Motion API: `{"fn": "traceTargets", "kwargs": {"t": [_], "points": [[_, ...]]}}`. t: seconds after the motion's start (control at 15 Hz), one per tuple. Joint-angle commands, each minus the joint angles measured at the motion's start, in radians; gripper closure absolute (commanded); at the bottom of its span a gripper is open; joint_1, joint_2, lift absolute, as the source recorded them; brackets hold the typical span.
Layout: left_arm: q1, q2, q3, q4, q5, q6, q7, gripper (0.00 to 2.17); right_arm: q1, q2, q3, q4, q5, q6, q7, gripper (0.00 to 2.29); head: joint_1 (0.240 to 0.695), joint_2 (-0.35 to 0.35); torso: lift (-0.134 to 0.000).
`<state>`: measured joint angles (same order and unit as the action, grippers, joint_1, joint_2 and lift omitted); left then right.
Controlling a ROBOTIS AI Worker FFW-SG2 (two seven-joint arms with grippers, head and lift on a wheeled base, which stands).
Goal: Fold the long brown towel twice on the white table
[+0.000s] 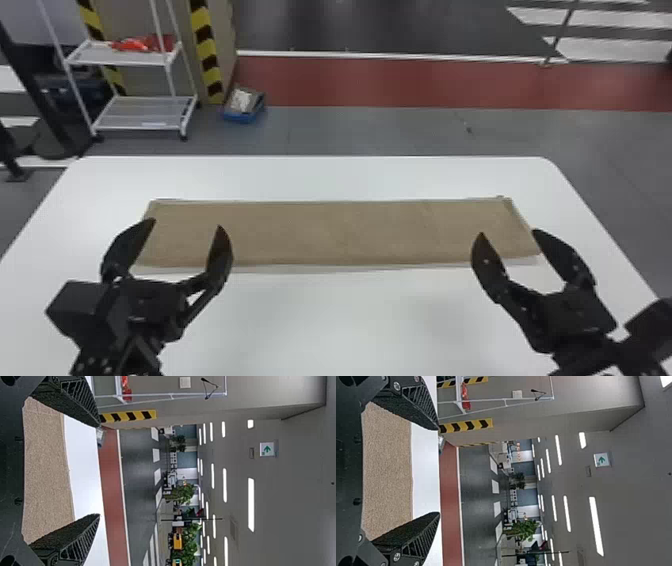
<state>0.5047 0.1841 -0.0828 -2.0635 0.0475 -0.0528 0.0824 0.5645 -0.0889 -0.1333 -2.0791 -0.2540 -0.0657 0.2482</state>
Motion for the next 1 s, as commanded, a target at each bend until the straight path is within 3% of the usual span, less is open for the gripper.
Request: {"fn": "traceTargets", "kwargs": {"t": [0.0, 0.93], "points": [[0.000, 0.000, 0.002, -0.003, 0.000, 0.000, 0.004, 0.08, 0.000, 0.000, 0.001, 0.001, 0.001, 0.001, -0.001, 0.13, 0.695, -0.055, -0.123], [-0.020, -0.002, 0.018, 0.026, 0.002, -0.003, 0.011, 0.08, 0.011, 0.000, 0.000, -0.001, 0.001, -0.009, -0.015, 0.19, 0.695, -0.046, -0.123]]}}
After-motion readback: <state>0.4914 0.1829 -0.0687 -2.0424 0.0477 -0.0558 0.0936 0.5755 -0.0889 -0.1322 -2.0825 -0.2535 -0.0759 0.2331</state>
